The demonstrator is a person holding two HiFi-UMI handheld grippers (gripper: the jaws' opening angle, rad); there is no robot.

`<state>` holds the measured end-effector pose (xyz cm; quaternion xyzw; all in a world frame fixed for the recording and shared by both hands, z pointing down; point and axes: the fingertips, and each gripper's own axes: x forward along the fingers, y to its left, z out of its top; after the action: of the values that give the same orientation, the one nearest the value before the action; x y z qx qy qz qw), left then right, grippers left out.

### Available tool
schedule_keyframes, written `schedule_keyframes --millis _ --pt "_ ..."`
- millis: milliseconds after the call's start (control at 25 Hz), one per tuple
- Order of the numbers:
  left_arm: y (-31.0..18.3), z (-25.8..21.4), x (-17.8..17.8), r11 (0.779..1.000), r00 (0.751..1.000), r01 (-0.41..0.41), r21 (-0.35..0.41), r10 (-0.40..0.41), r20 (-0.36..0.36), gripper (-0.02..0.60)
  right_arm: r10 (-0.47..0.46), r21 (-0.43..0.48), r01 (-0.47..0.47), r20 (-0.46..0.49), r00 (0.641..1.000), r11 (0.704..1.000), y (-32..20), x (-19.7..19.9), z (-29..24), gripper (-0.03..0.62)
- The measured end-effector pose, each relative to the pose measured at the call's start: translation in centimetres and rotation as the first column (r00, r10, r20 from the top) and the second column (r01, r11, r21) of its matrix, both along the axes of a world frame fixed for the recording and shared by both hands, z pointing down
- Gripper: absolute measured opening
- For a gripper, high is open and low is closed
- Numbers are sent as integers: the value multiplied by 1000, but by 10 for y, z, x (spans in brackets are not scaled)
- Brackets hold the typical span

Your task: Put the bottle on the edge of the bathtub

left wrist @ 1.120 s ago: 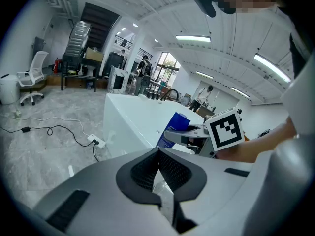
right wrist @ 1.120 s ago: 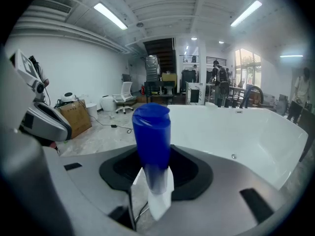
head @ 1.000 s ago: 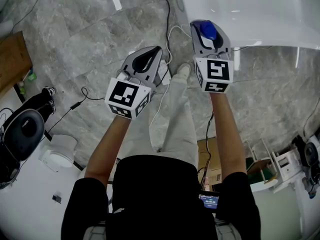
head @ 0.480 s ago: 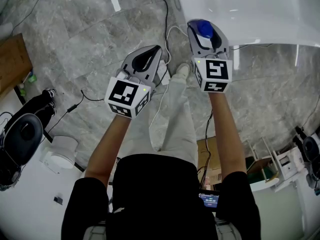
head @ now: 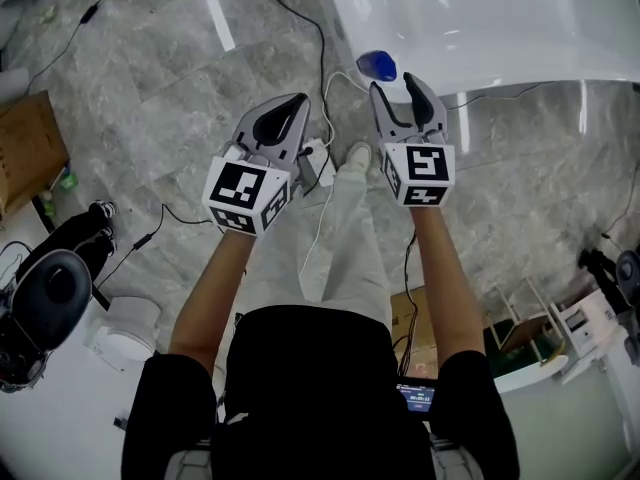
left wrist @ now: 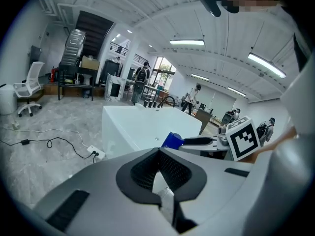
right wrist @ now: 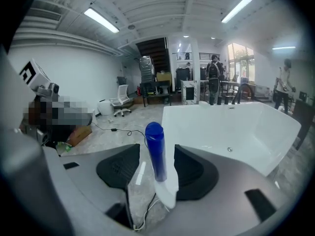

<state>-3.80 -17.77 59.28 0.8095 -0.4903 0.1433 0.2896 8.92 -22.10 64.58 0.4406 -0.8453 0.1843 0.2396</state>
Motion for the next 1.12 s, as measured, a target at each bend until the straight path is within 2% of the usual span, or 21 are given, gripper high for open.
schedule_keyframes --millis 160,400,640,880,1120 --pt "-1 -31 4 999 1000 -20 33 20 -2 14 36 0 -36 23 999 999 10 9 -33 217" --pt "1 -86 8 994 998 -57 88 56 10 14 66 15 -67 54 996 998 27 14 -93 166" --pt "17 -149 6 988 998 -64 139 63 6 14 60 74 -64 54 997 995 44 14 -162 97" --pt "28 -204 -2 980 998 -57 189 58 1 14 78 108 -90 116 990 990 50 9 -232 55" --pt "40 -264 -5 959 998 -56 279 63 -17 14 75 185 -97 123 990 978 61 5 -301 40"
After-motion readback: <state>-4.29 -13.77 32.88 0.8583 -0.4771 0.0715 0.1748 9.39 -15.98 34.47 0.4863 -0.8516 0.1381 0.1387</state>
